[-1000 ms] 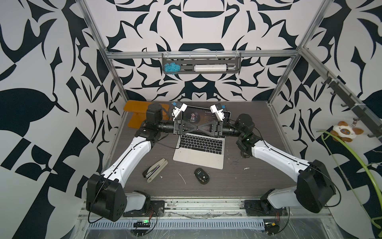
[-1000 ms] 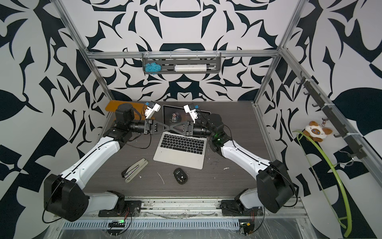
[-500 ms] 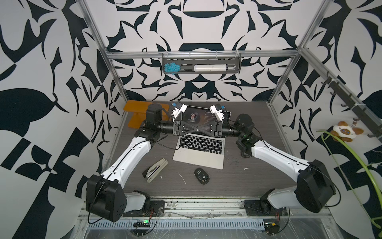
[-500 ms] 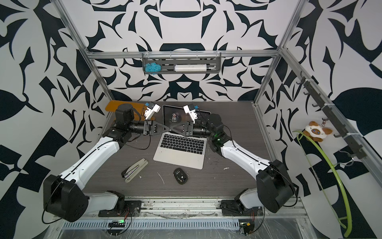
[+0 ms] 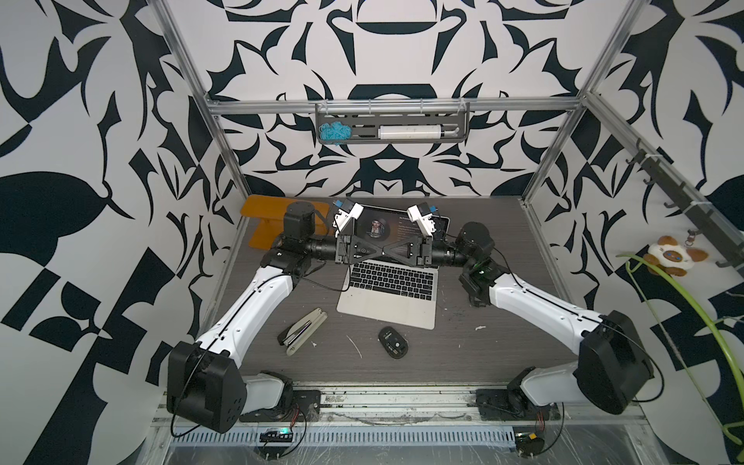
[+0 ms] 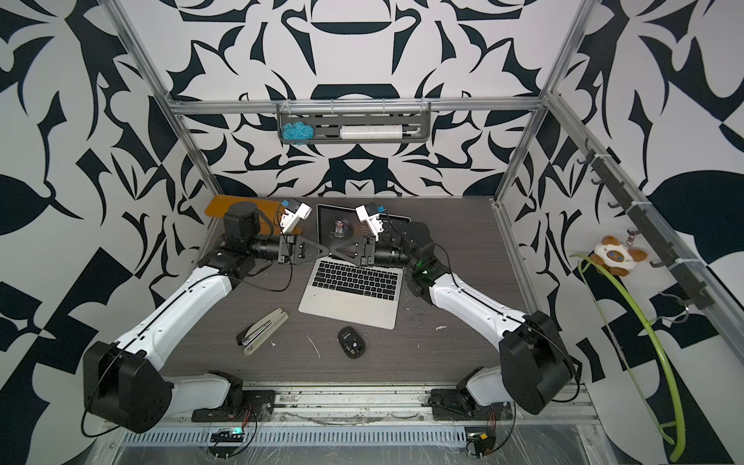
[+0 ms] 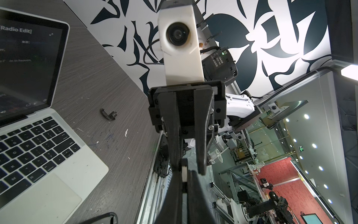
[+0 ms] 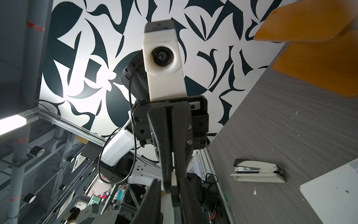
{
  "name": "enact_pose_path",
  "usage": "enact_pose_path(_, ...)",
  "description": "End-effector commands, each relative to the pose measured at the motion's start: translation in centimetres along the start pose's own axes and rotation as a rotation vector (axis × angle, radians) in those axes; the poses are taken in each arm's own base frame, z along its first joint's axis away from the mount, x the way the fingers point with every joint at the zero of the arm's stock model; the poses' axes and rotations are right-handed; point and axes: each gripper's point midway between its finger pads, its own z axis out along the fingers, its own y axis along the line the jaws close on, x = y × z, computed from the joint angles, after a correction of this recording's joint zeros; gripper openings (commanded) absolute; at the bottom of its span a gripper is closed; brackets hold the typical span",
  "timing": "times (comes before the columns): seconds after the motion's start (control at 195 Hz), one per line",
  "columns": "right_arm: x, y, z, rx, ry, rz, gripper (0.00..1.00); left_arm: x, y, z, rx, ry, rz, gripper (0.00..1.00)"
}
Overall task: Remove the wireless mouse receiver from the laptop
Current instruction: Adjust the USB plug, then adjust the mouse at the center of the board.
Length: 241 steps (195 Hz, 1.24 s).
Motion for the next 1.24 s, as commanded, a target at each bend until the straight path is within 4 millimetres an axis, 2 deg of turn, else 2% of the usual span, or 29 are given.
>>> enact_pose_path(0.0, -0.2, 2.7, -0.1, -0.063, -0.007, -0.077, 0.22, -0.2, -0.7, -0.4, -0.006, -0.009, 0.03, 0.0)
enact_pose_path(0.277, -0.1, 2.4, 0.1, -0.058, -0.005, -0.067, 0.06, -0.3, -0.7, -0.5, -0.007, -0.011, 0.032, 0.0)
enact_pose_path(0.333, 0.0, 2.3, 0.3, -0.058, -0.001, -0.06, 0.0, -0.3, -0.6, -0.5, -0.008, -0.011, 0.03, 0.0)
enact_pose_path(0.503, 0.1, 2.1, 0.2, -0.048, -0.01, -0.057, 0.0, 0.0, -0.3, -0.6, -0.024, -0.008, 0.032, 0.0)
enact_pose_path(0.528, 0.1, 2.0, 0.1, -0.04, -0.011, -0.057, 0.0, 0.1, -0.1, -0.7, -0.04, -0.012, 0.036, 0.07)
enact_pose_path(0.569, 0.0, 1.7, -0.1, -0.016, -0.013, -0.061, 0.0, 0.3, 0.5, -0.7, -0.067, -0.017, 0.039, 0.24)
enact_pose_path(0.585, -0.1, 1.6, -0.3, -0.005, -0.015, -0.062, 0.0, 0.3, -0.4, -1.0, -0.074, -0.027, 0.069, 0.3)
enact_pose_path(0.616, -0.2, 1.1, -0.7, 0.024, -0.022, -0.059, 0.0, 0.5, -0.3, -1.3, -0.099, -0.039, 0.087, 0.4)
enact_pose_path(0.662, -0.6, 0.4, -1.7, 0.065, -0.044, -0.053, 0.0, 0.7, 0.1, -1.7, -0.139, -0.055, 0.105, 0.47)
enact_pose_path(0.769, -1.4, -1.4, -5.1, 0.153, -0.104, -0.015, 0.0, 1.5, 0.9, -2.7, -0.222, -0.073, 0.149, 0.55)
enact_pose_path(0.867, -0.8, -3.4, -7.7, 0.266, -0.111, 0.005, 0.0, 2.9, 1.6, -2.8, -0.249, -0.05, 0.181, 0.58)
enact_pose_path(0.975, 1.6, -6.8, -9.3, 0.479, -0.029, 0.035, 0.0, 5.5, 2.4, -2.2, -0.248, 0.001, 0.255, 0.59)
enact_pose_path(1.031, 3.0, -8.6, -10.1, 0.582, 0.012, 0.049, 0.0, 6.9, 4.1, -1.7, -0.341, 0.035, 0.281, 0.65)
enact_pose_path(1.072, 4.0, -9.7, -11.0, 0.671, 0.035, 0.04, 0.0, 7.6, 5.2, -1.4, -0.403, 0.063, 0.265, 0.65)
enact_pose_path(1.159, 5.5, -10.5, -11.7, 0.716, 0.058, 0.041, 0.0, 9.6, 5.8, 0.2, -0.391, 0.134, 0.228, 0.64)
enact_pose_path(1.231, 6.4, -10.6, -11.7, 0.7, 0.066, 0.05, 0.0, 11.4, 7.2, 1.4, -0.481, 0.194, 0.27, 0.65)
